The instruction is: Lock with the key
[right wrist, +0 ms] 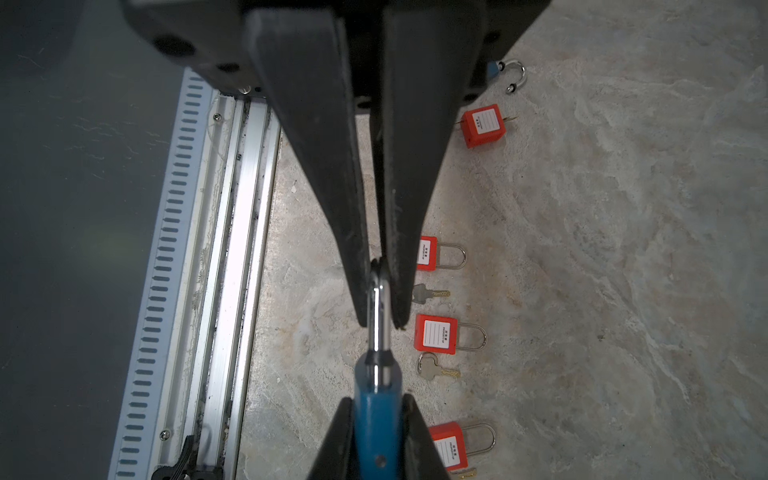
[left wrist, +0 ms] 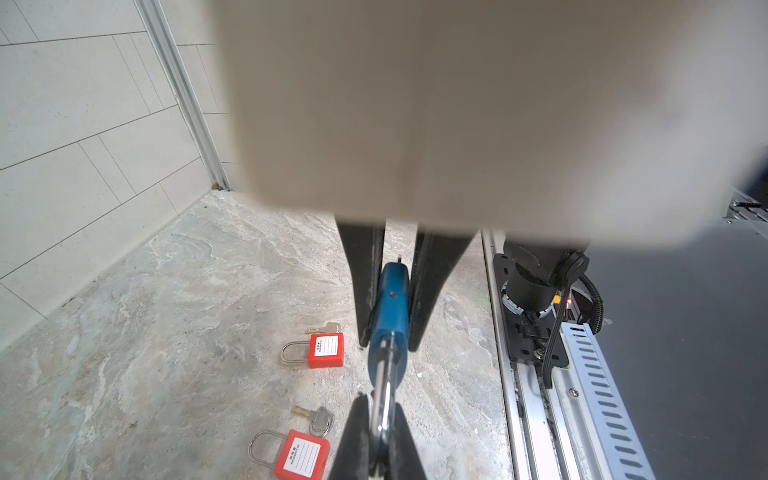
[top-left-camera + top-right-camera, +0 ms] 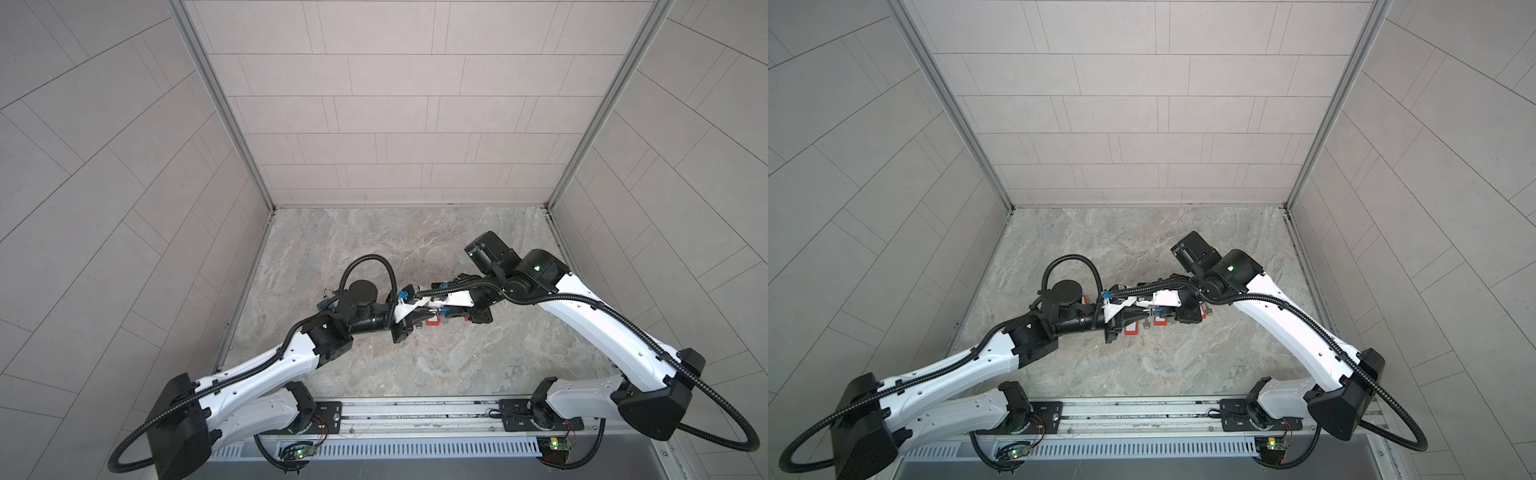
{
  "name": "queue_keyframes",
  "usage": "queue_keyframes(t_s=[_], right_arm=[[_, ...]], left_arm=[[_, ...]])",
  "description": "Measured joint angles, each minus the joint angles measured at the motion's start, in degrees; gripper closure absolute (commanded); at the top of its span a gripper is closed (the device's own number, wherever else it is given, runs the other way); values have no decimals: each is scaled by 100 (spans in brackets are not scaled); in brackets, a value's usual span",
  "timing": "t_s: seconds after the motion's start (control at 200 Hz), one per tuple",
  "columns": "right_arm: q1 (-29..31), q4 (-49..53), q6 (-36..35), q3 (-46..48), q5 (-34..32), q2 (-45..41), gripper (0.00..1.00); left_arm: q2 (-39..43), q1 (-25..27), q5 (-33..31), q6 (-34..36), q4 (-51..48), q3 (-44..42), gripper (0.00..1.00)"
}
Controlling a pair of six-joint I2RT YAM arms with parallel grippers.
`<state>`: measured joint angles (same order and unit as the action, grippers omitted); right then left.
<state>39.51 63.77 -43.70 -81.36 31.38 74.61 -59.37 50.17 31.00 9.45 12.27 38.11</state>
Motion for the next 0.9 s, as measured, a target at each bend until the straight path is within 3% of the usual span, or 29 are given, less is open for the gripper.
queue_keyframes(t_s=[0.896], right_arm=[[7,389,407,-186,-699,79,100]], left_arm=[[-839,160,-31,-612,1545,-175,100]])
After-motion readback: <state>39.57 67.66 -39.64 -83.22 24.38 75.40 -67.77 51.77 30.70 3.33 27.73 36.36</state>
